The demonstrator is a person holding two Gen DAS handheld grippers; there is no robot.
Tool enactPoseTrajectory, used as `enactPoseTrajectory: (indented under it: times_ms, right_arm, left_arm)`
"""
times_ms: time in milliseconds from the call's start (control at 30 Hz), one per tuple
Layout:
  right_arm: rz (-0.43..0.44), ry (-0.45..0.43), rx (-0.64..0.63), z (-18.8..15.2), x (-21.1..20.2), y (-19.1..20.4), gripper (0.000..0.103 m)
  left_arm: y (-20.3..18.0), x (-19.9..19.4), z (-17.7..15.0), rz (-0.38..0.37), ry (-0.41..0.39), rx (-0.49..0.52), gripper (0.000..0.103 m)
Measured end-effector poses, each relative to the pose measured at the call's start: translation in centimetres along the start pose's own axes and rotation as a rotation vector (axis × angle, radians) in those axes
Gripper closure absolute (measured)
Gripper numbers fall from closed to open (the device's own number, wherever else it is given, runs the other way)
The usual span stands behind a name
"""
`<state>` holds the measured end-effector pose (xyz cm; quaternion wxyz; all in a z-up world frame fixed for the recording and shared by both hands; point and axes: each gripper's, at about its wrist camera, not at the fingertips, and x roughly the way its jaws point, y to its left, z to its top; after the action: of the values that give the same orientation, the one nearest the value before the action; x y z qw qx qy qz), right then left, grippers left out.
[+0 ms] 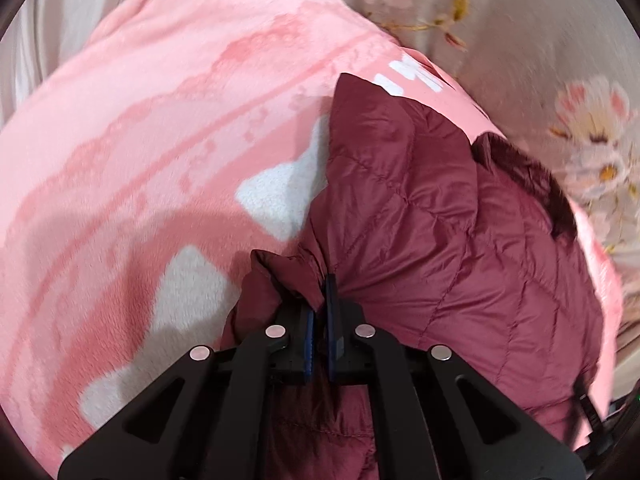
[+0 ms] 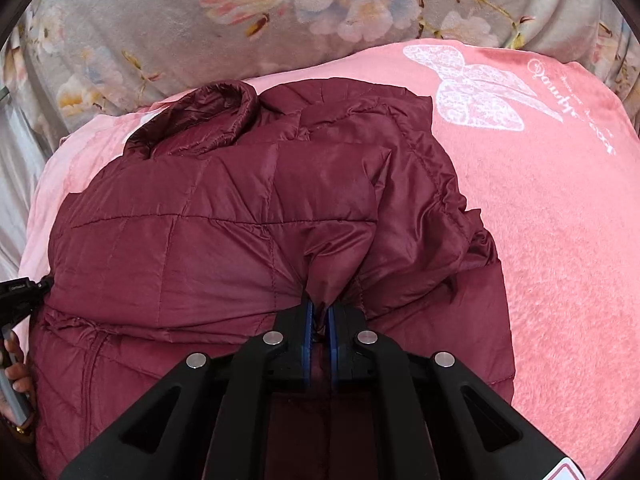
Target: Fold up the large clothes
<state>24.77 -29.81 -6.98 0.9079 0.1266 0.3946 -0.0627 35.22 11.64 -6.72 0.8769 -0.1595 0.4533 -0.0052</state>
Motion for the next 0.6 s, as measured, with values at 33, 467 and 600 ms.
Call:
enactPoseTrajectory:
  times_ms: [33,467,600]
  right_arm:
    - [-0.005,-0.001,-0.004,0.0,0.1,0.1,0.098]
    - [-0.042,-0.06,-0.033,0.1,-6.4,-0.1,0.075]
    - [0.066,-0.086,-0.01,2.9,-7.5,2.4,0.075]
  left_arm:
    - [-0.2,0.0,-0.2,0.014,-0.014,0.021,0.099]
    - [-3.4,-7.2,-1.3,0.083,-0.128,0.25,0.058]
    - [-8.1,-9.1,0.6,0.032,-0.167,0.303,0.052]
